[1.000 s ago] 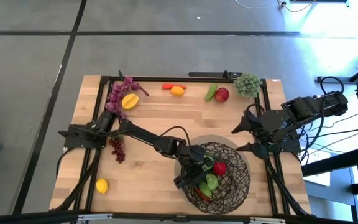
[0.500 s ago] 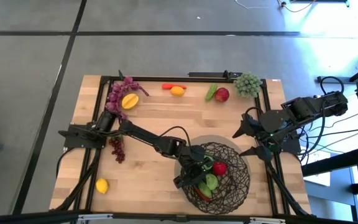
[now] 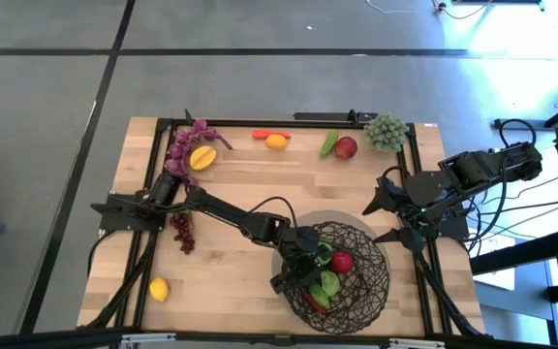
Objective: Build produce basket
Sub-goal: Put the bottom cucumber into the wire basket, then put the bottom yellow lemon into the wire basket
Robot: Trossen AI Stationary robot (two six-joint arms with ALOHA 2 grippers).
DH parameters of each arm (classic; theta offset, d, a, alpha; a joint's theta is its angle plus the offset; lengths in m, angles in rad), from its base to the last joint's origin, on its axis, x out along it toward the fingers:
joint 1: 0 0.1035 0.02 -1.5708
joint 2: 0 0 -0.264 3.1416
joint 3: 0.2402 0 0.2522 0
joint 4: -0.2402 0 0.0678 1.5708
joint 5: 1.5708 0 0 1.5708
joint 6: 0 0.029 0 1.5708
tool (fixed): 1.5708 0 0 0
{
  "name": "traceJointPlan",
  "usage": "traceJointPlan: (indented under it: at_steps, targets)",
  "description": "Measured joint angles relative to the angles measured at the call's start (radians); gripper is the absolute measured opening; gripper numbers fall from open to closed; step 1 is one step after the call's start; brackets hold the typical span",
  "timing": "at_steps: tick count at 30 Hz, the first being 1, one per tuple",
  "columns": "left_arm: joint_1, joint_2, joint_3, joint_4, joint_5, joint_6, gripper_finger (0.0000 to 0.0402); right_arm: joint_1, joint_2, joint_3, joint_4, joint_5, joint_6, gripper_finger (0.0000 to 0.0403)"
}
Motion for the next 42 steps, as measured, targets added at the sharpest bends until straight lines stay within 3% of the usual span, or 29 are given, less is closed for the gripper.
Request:
traceJointPlan:
  at_steps: [14,19,24,28,37,42]
  targets:
    - [0.010,0.000,0.000,0.003,-0.008,-0.040,0.0149,0.000,0.000,0.000,0.000,0.000,0.000,0.0365]
    - [0.019,0.000,0.000,0.003,-0.008,-0.127,0.0149,0.000,0.000,0.000,0.000,0.001,0.000,0.0365]
    - [0.021,0.000,0.000,0.003,0.018,-0.050,0.0149,0.000,0.000,0.000,0.000,0.001,0.000,0.0365]
    - [0.018,0.000,0.000,0.002,0.018,-0.090,0.0150,0.000,0.000,0.000,0.000,0.001,0.000,0.0365]
    - [0.018,0.000,0.000,0.000,0.000,-0.078,0.0215,0.000,0.000,0.000,0.000,0.001,0.000,0.0365]
    - [0.018,0.000,0.000,0.001,0.000,0.013,0.0238,0.000,0.000,0.000,0.000,0.001,0.001,0.0365]
